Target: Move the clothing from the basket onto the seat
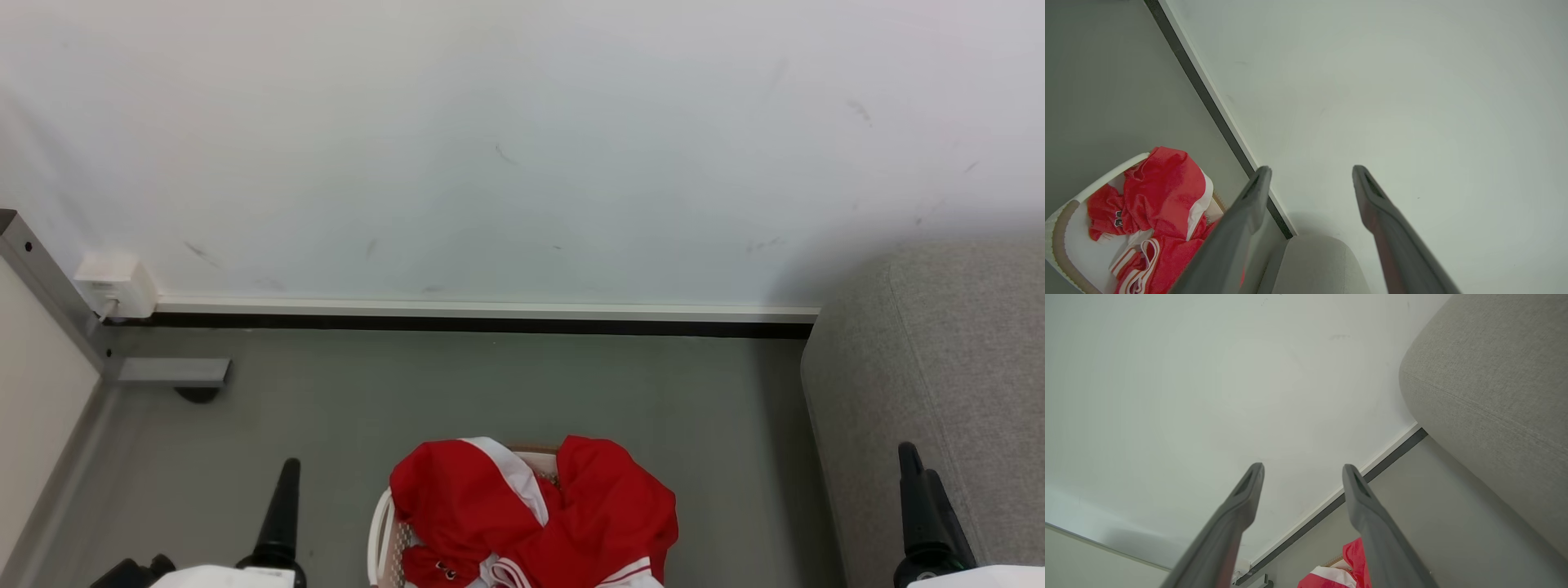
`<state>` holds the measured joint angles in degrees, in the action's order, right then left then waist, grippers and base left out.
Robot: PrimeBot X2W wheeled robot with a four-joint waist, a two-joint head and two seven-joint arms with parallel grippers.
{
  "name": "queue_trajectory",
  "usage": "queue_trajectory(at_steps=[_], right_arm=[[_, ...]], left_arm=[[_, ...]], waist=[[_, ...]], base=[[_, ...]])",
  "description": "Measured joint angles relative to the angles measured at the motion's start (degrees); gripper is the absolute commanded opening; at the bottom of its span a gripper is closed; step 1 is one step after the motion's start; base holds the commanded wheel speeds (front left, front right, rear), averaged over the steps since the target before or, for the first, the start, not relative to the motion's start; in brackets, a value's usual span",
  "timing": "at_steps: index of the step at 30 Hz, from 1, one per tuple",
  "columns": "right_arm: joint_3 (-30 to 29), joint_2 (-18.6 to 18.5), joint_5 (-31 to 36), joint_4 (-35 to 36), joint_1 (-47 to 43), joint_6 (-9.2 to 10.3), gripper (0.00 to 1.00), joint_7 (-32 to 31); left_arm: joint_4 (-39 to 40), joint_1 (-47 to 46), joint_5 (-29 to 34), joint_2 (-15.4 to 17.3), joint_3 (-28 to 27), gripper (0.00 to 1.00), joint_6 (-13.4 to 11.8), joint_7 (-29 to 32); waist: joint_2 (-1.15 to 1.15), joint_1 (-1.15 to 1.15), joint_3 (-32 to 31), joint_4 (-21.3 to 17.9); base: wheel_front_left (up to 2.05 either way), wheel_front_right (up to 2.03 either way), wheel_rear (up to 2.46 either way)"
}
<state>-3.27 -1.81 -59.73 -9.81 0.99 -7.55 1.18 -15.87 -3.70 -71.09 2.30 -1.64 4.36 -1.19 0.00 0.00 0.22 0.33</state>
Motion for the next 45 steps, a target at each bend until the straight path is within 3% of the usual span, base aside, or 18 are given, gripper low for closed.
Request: queue_trajectory(at_steps=[22, 45], right_arm=[[0.9, -0.3, 25.2, 0.7, -1.1, 0.00, 1.00, 4.2], [0.2, -0.4, 41.6, 0.5, -1.8, 0.00, 1.00, 7.8]], left_arm=[[1.6, 0.2, 27.6, 0.1, 2.1, 1.00, -1.5, -4.1], [3.4, 0.7, 45.7, 2.0, 4.3, 1.00, -2.9, -7.8]], waist=[[0.00, 0.00, 0.0, -0.2], [0.00, 0.00, 0.2, -0.1]], base=[[0.00, 0.00, 0.00], [0.00, 0.00, 0.00]])
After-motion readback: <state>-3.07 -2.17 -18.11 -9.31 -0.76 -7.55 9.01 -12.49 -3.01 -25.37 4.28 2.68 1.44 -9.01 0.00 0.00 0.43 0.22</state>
